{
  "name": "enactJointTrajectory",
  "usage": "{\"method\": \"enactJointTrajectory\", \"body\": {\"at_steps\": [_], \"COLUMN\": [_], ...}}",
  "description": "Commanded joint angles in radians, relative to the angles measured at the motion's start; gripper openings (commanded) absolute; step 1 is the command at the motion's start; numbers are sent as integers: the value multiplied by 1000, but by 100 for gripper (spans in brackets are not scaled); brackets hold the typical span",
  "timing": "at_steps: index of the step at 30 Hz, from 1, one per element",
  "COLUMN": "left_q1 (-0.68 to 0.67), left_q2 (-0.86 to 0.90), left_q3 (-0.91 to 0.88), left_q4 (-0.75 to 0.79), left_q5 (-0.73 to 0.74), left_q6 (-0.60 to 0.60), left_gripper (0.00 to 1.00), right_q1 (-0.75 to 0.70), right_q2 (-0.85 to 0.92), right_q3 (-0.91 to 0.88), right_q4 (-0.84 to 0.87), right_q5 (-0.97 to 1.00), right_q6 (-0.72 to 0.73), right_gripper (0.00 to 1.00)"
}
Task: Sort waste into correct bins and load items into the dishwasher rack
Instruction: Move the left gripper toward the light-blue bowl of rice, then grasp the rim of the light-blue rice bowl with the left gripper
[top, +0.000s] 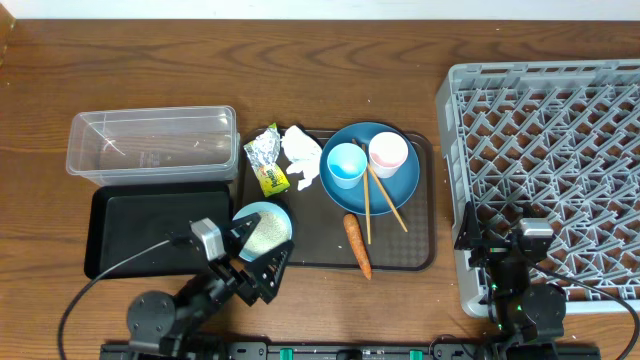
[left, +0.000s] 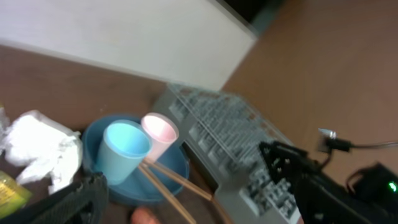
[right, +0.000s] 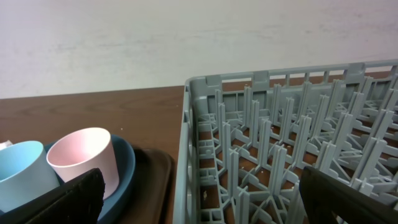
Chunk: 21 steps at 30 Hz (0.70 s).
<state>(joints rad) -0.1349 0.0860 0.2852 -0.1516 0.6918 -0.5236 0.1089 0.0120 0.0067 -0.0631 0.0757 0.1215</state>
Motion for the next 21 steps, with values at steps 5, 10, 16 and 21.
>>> {"method": "enactJointTrajectory", "body": {"at_steps": [5, 10, 16, 21], "left_q1": [-4, -9, -67, -106], "left_q2": [329, 636, 926, 1067], "left_q3": [362, 645, 849, 845], "left_q4": [-387, -700, -962, -959], "left_q5": [-170, -230, -388, -387], "left_q6": [100, 270, 300, 268], "left_gripper": [98, 98, 98, 98], "right_q1": [1, 1, 1, 1], "right_q2": [-1, -1, -1, -1], "right_q3": [-2, -2, -2, -2], "right_q4": [-4, -4, -4, -4], "right_q5": [-1, -1, -1, -1], "right_q6": [-3, -3, -3, -3], "right_gripper": [99, 99, 99, 99]}}
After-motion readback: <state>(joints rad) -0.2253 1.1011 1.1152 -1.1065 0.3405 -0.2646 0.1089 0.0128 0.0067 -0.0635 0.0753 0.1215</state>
